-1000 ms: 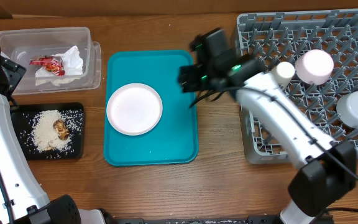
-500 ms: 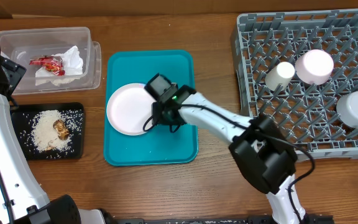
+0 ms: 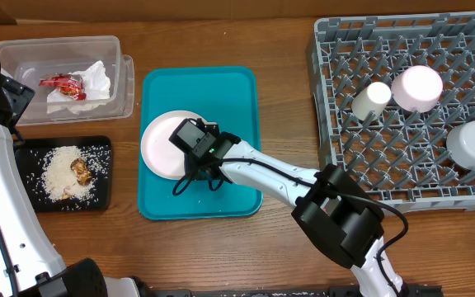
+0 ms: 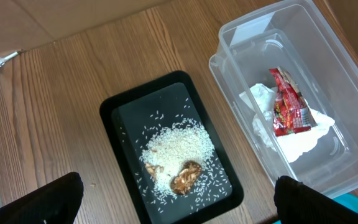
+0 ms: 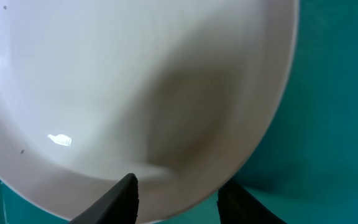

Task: Sort waste into correct bins and load items into the dishwasher
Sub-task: 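Move the right gripper to the large white plate's edge, then grasp the plate edge with the right gripper and lift it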

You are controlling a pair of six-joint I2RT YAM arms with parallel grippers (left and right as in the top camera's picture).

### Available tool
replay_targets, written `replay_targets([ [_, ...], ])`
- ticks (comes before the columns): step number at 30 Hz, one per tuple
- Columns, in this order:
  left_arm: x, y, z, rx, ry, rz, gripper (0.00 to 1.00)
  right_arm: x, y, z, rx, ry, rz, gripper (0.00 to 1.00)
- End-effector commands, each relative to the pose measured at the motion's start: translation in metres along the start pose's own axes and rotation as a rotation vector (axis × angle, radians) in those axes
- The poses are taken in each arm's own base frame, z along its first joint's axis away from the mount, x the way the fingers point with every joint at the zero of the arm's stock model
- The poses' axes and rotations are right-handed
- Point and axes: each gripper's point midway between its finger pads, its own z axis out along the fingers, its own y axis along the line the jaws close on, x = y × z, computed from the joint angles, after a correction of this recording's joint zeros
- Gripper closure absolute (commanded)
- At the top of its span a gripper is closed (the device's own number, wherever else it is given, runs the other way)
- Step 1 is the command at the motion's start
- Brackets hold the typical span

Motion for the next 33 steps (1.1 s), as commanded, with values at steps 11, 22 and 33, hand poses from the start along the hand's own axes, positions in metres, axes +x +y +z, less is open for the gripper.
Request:
replay_targets([
  [11,0.001,-0.001,0.001,-0.001,0.003,-0.012,0.0,-0.026,-0.033,0.001,0.06,-0.063,0.14,0.56],
  [22,0.001,-0.001,0.001,-0.001,0.003,-0.012,0.0,-0.03,-0.027,0.001,0.032,-0.077,0.14,0.69],
  [33,0.001,-0.001,0.001,0.0,0.004,-0.012,0.0,-0.022,-0.031,0.02,0.048,-0.043,0.161,0.8],
])
